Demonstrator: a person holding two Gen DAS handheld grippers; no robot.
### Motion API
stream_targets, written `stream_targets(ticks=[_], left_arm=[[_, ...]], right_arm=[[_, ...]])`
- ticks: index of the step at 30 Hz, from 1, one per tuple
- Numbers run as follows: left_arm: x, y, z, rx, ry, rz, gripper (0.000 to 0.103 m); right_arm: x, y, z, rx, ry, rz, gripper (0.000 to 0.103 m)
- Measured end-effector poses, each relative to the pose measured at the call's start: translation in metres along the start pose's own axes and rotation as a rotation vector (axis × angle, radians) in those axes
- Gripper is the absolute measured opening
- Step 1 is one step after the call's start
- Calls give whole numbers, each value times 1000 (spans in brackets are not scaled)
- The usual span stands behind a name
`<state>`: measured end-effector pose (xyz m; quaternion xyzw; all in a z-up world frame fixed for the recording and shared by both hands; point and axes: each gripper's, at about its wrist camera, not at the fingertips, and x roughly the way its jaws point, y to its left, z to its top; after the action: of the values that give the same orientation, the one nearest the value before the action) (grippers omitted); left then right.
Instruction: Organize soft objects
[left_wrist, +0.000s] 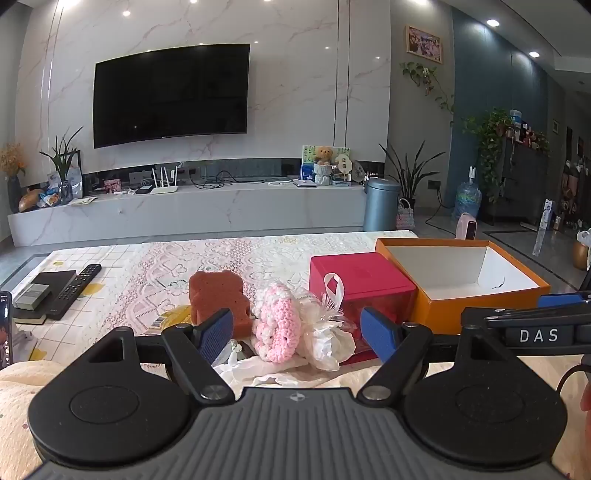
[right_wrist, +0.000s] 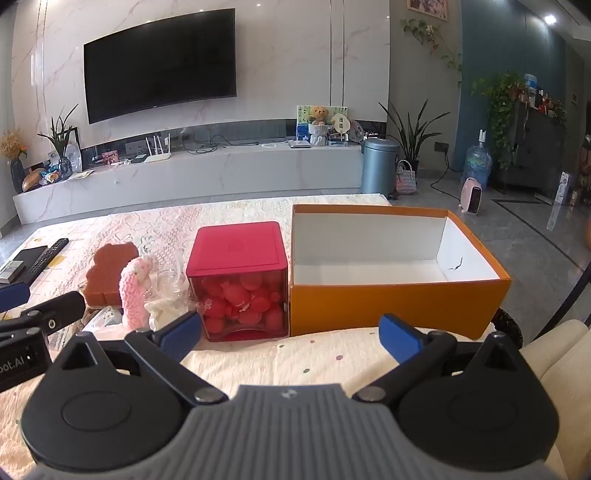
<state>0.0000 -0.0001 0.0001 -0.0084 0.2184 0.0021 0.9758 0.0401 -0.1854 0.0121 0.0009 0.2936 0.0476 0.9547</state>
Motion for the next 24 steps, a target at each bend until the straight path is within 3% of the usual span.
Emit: stream_targets(ticks=[24], left_arm=[[4, 2, -2, -18, 20, -6, 92]], right_arm=[[3, 0, 0, 3, 0, -18, 100]])
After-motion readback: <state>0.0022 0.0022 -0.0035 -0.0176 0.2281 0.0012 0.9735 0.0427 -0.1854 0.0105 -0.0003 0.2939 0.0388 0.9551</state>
